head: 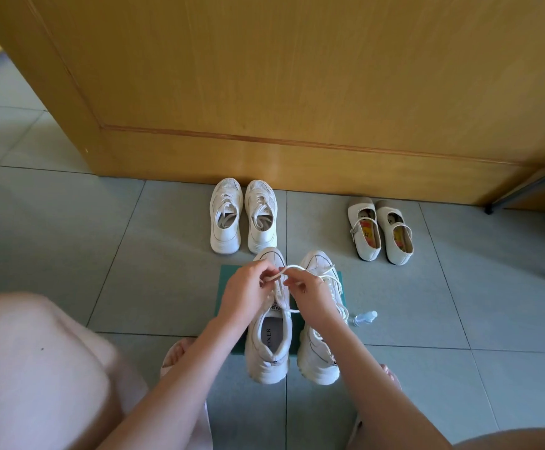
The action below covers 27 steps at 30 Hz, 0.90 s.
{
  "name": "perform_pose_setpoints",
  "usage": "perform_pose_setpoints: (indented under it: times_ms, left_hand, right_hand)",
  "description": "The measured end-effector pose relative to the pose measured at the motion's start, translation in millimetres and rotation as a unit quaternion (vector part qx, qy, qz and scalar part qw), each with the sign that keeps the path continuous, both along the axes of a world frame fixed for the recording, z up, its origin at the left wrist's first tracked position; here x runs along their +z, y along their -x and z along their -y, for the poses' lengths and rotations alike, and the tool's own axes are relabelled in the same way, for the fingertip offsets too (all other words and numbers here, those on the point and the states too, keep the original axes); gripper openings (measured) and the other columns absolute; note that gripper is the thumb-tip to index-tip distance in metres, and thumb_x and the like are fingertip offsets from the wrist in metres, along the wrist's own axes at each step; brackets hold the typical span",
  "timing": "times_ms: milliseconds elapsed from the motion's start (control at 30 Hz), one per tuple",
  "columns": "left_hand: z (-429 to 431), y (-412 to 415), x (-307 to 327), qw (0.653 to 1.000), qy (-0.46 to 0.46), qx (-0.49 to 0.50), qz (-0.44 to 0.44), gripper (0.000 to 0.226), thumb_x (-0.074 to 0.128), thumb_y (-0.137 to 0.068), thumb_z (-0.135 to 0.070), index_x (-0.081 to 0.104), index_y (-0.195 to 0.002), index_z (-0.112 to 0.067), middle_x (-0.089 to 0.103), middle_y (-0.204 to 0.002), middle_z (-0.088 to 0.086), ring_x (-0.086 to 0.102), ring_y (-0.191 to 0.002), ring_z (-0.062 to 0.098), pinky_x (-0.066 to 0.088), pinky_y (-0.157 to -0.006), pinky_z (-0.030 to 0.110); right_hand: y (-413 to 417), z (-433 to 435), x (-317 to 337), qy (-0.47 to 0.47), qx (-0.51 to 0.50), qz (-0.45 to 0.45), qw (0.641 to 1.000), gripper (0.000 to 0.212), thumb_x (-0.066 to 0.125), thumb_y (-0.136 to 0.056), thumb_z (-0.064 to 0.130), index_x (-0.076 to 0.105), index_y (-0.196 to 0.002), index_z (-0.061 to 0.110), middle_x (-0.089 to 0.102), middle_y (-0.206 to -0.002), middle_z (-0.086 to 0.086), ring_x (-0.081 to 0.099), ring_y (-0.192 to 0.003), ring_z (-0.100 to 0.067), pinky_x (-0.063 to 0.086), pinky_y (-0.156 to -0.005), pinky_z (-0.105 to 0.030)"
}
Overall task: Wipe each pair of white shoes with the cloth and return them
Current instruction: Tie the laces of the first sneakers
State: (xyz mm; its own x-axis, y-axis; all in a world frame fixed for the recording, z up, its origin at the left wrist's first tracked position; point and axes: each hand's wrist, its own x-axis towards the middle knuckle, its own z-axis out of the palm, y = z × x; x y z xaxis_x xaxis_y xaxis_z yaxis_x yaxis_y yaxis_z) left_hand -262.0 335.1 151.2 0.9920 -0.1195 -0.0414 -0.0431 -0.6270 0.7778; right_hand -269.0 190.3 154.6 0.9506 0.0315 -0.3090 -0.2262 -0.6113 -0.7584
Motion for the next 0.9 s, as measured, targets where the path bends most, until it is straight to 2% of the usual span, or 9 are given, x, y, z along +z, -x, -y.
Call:
perform_pose_setpoints:
  times_ms: [133, 300, 500, 600, 700, 800, 900]
  left_hand:
    - [1, 3, -2, 0.998, 0.054, 0.022, 0.025, 0.013, 0.067, -0.084, -0.010, 0.068, -0.094, -0.019, 0.070, -0.085, -0.008, 0.066, -0.079, 0.006, 0.053, -0.072, 0.020]
    - [2, 4, -7, 0.993, 0.092, 0.062, 0.049, 0.013, 0.071, -0.078, -0.002, 0.070, -0.084, -0.013, 0.070, -0.079, -0.002, 0.064, -0.072, 0.005, 0.045, -0.066, 0.008]
    - [1, 4, -11, 0.987, 0.120, 0.097, 0.035, 0.011, 0.074, -0.075, -0.004, 0.071, -0.081, -0.013, 0.070, -0.076, -0.003, 0.064, -0.071, 0.003, 0.048, -0.066, 0.012]
    - [0, 3, -13, 0.987, 0.129, 0.097, 0.027, 0.014, 0.075, -0.074, -0.005, 0.071, -0.086, -0.012, 0.070, -0.083, -0.001, 0.065, -0.075, 0.004, 0.049, -0.069, 0.013]
    - [-2, 2, -15, 0.989, 0.104, 0.097, 0.038, 0.015, 0.077, -0.074, -0.012, 0.072, -0.089, -0.009, 0.067, -0.083, 0.001, 0.063, -0.075, 0.007, 0.050, -0.069, 0.015]
    - [-1, 3, -14, 0.990, 0.106, 0.086, 0.030, 0.012, 0.076, -0.076, -0.015, 0.073, -0.087, -0.011, 0.069, -0.082, 0.000, 0.064, -0.074, 0.005, 0.051, -0.067, 0.017]
    - [0, 6, -12, 0.990, 0.111, 0.091, 0.017, 0.009, 0.075, -0.077, -0.016, 0.072, -0.085, -0.014, 0.070, -0.080, -0.004, 0.065, -0.072, 0.004, 0.052, -0.066, 0.017]
  right_hand:
    - [-12, -4, -1, -0.096, 0.002, -0.036, 0.995, 0.031, 0.046, -0.090, -0.003, 0.070, -0.095, 0.017, 0.067, -0.085, -0.005, 0.059, -0.068, -0.015, 0.047, -0.064, -0.025]
    - [-19, 0, 0, -0.245, -0.033, -0.114, 0.962, 0.025, 0.054, -0.089, -0.005, 0.070, -0.095, 0.014, 0.066, -0.080, -0.006, 0.056, -0.065, -0.012, 0.050, -0.061, -0.018]
    - [-20, 7, -6, -0.280, -0.017, -0.155, 0.947, 0.013, 0.066, -0.084, 0.003, 0.071, -0.086, 0.014, 0.066, -0.075, -0.003, 0.056, -0.067, -0.016, 0.048, -0.063, -0.021]
    - [-22, 8, -2, -0.225, -0.009, -0.133, 0.965, 0.009, 0.069, -0.083, 0.009, 0.072, -0.088, 0.015, 0.065, -0.072, 0.004, 0.053, -0.059, -0.008, 0.045, -0.058, -0.017]
    - [-28, 10, 2, -0.135, 0.032, -0.088, 0.986, 0.010, 0.067, -0.085, 0.015, 0.070, -0.094, 0.013, 0.066, -0.076, 0.000, 0.052, -0.059, -0.005, 0.041, -0.054, -0.011]
    - [-34, 15, 4, -0.032, 0.087, -0.069, 0.993, 0.016, 0.067, -0.085, 0.030, 0.068, -0.090, 0.015, 0.062, -0.075, -0.011, 0.050, -0.064, -0.014, 0.040, -0.062, -0.023]
    - [-37, 24, 8, 0.033, 0.111, -0.065, 0.991, 0.026, 0.069, -0.080, 0.042, 0.064, -0.083, 0.017, 0.048, -0.067, 0.000, 0.040, -0.059, -0.012, 0.033, -0.059, -0.026]
